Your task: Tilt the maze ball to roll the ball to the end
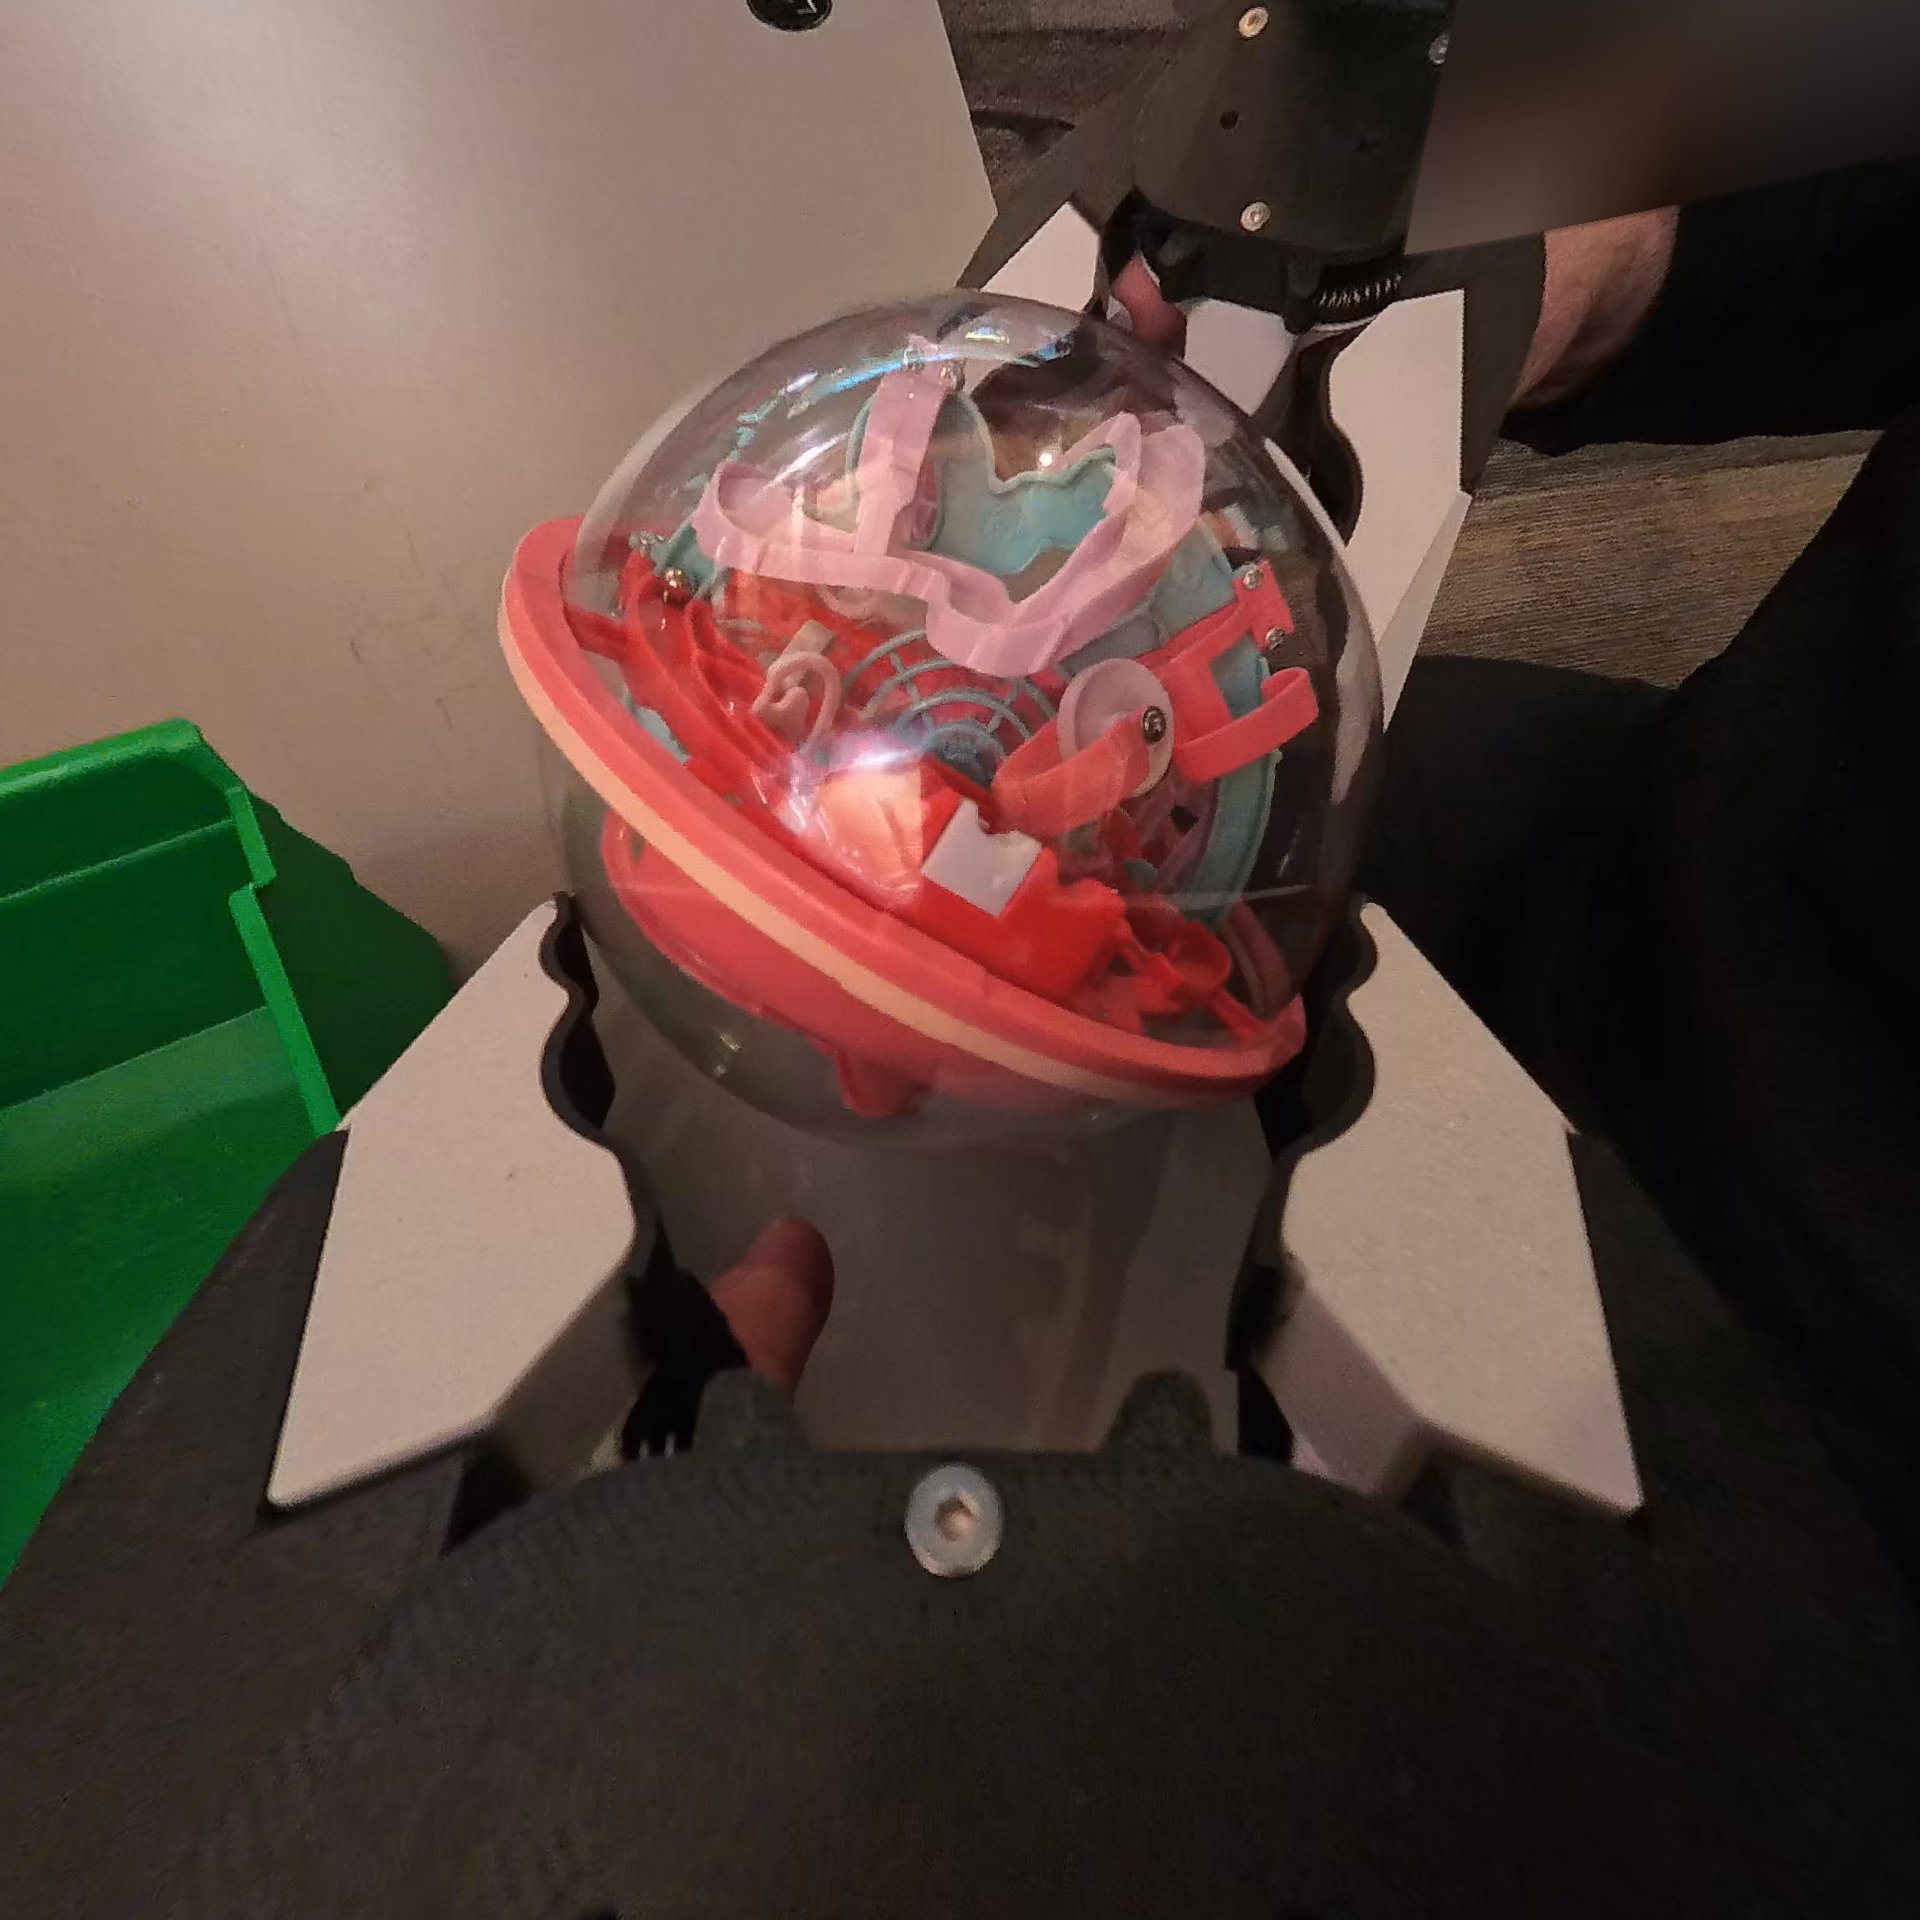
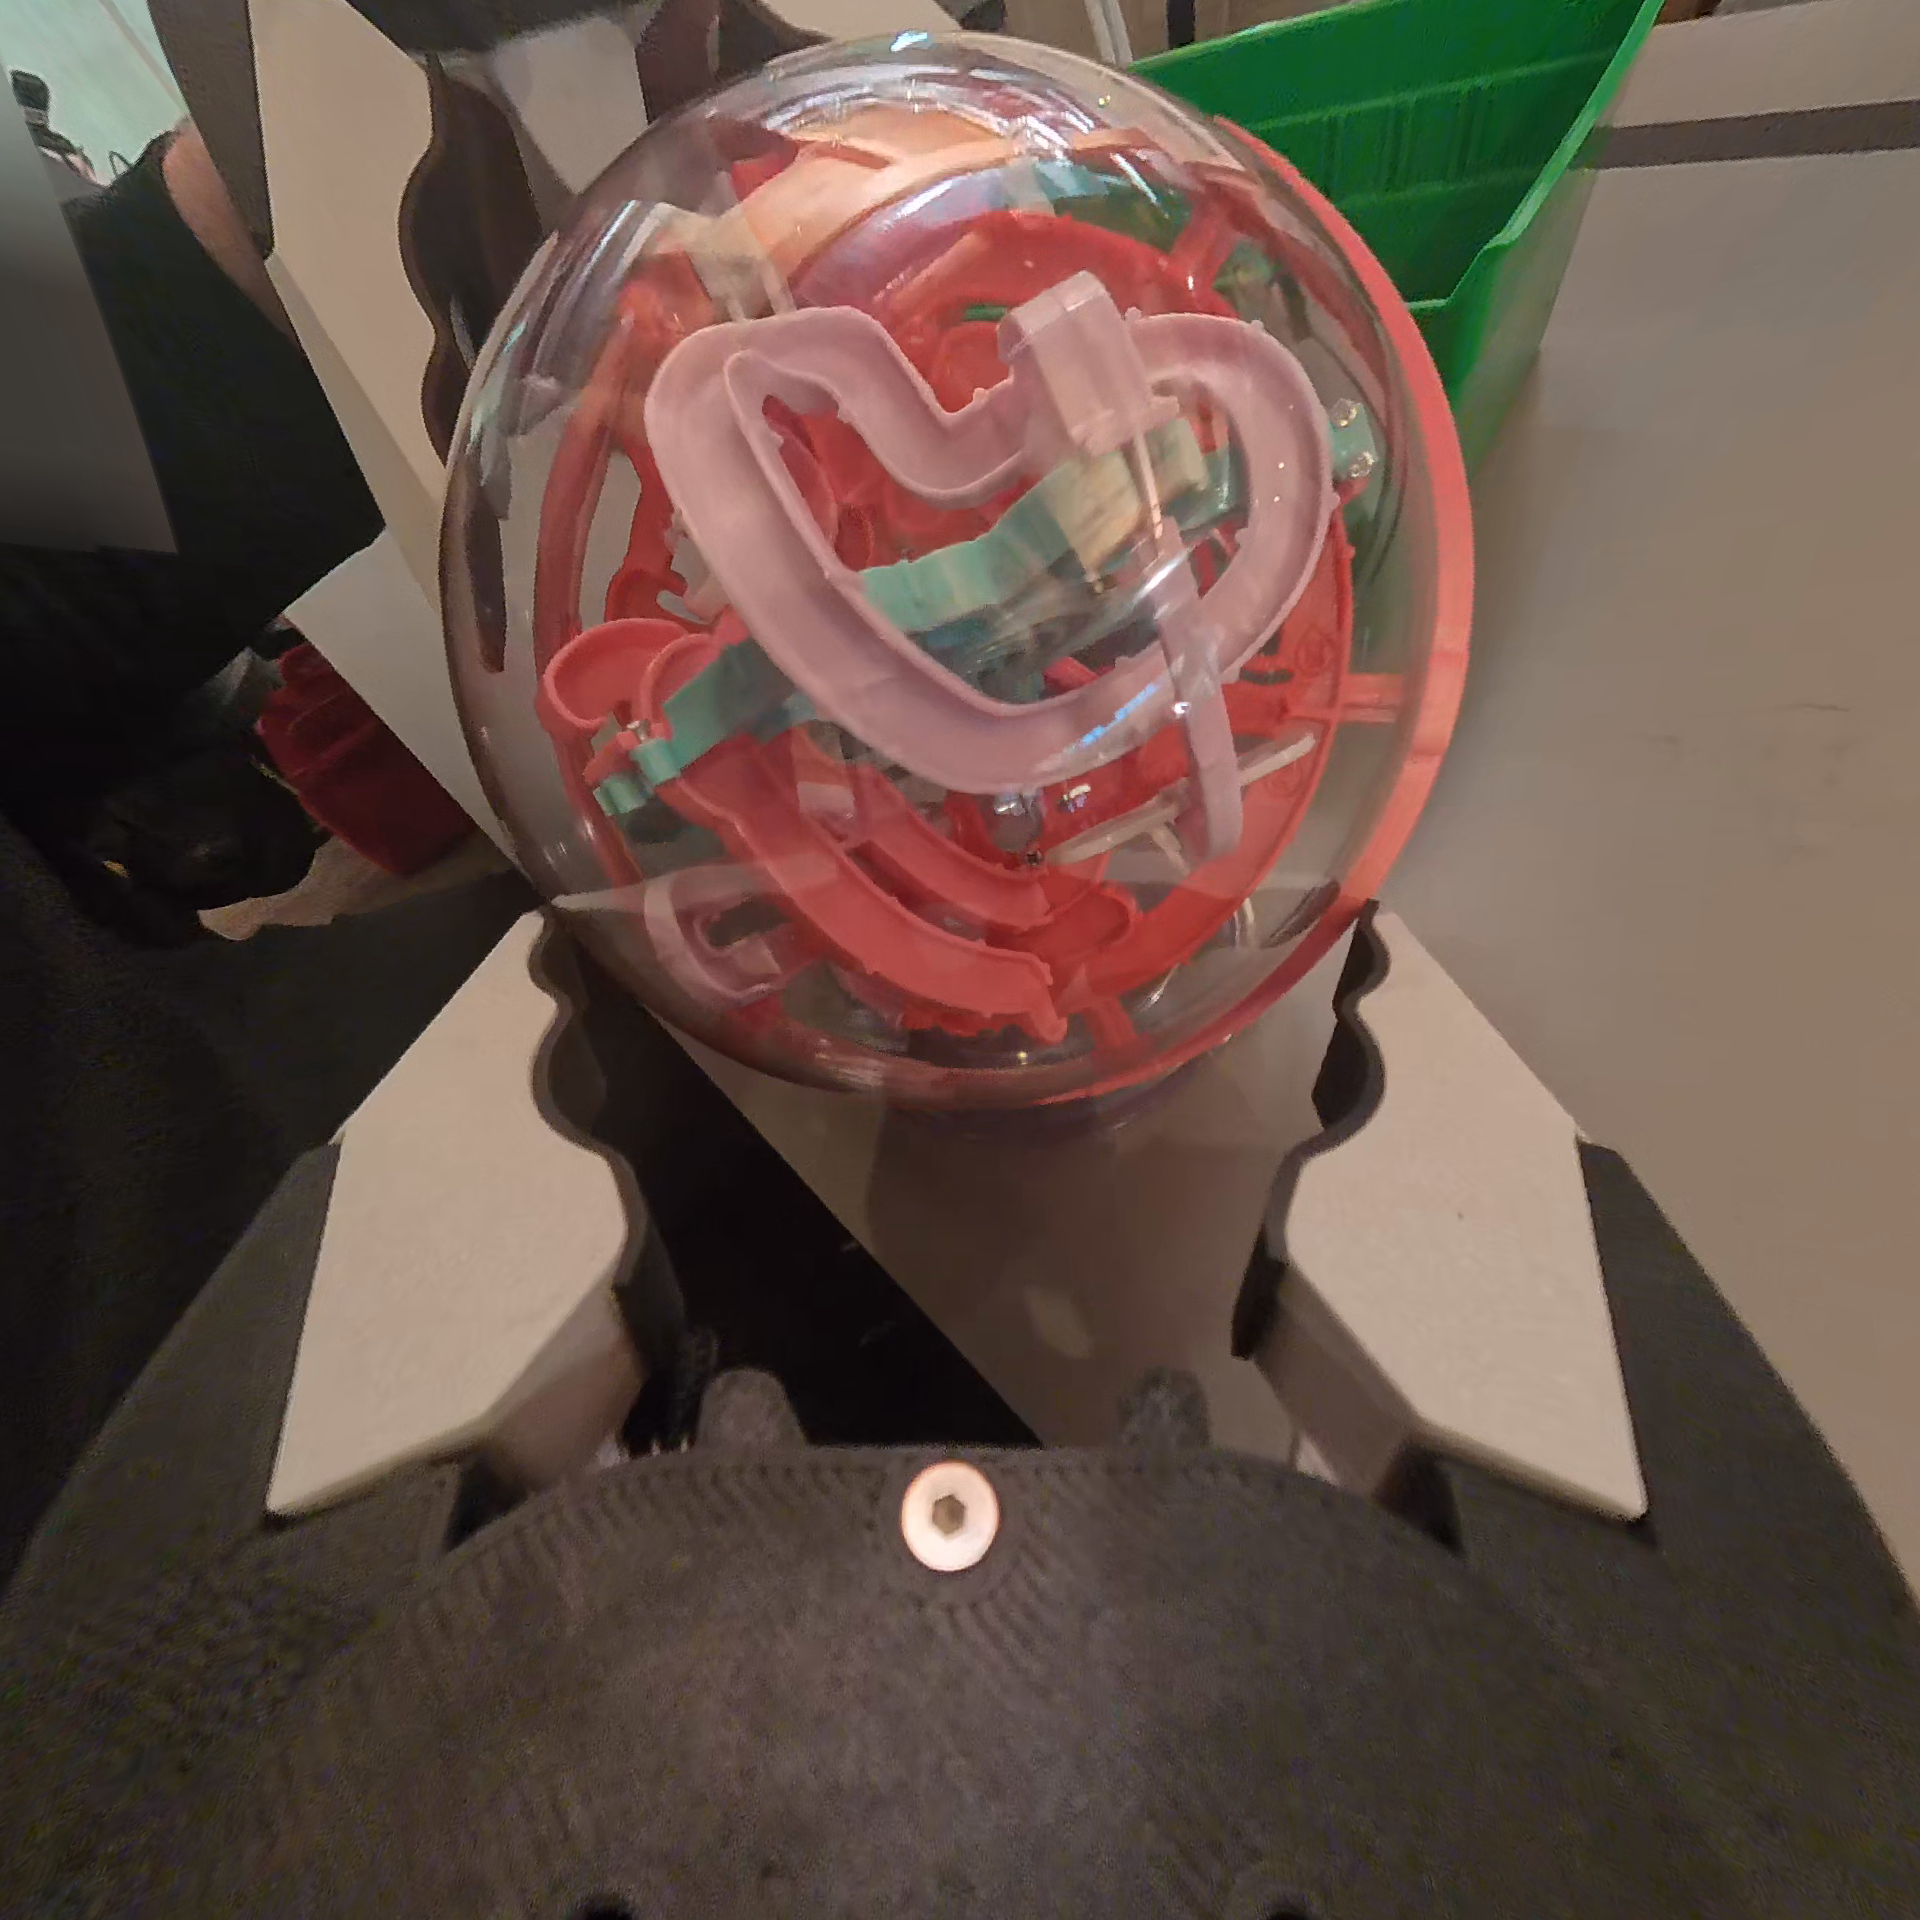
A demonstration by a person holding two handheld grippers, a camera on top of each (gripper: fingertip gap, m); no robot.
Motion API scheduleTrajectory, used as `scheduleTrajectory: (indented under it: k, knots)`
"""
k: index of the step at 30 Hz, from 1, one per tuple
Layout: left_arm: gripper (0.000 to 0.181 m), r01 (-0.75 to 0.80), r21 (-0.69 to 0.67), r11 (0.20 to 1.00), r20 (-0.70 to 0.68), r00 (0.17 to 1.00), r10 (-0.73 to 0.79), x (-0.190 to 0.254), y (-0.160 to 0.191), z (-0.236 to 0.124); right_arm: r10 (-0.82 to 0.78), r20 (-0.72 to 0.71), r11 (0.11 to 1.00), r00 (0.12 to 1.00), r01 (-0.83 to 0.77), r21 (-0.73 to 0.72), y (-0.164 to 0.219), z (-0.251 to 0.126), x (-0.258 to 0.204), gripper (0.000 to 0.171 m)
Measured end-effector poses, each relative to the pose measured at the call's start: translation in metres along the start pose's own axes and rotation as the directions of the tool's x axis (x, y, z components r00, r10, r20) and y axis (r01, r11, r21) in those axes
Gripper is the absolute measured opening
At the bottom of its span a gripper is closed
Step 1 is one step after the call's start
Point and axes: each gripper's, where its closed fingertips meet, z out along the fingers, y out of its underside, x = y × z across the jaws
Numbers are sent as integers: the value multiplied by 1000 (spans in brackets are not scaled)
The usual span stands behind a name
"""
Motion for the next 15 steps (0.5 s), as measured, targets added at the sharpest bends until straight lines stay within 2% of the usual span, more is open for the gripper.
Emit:
scheduleTrajectory:
  k: [9, 11, 15]
  knots:
    - [134, -1, -7, 1000, 1, 1000, 1, 1, -1, 1, -63, -10, 998, 998, 62, -30, -6, -14, -1, 137]
    - [134, -2, -14, 1000, 3, 1000, 2, 2, -1, 1, -61, 5, 998, 998, 61, -26, -9, -18, -4, 129]
    - [134, -5, -24, 1000, 6, 1000, 6, 3, -2, 2, -81, -16, 996, 997, 81, -36, -7, -15, -2, 128]
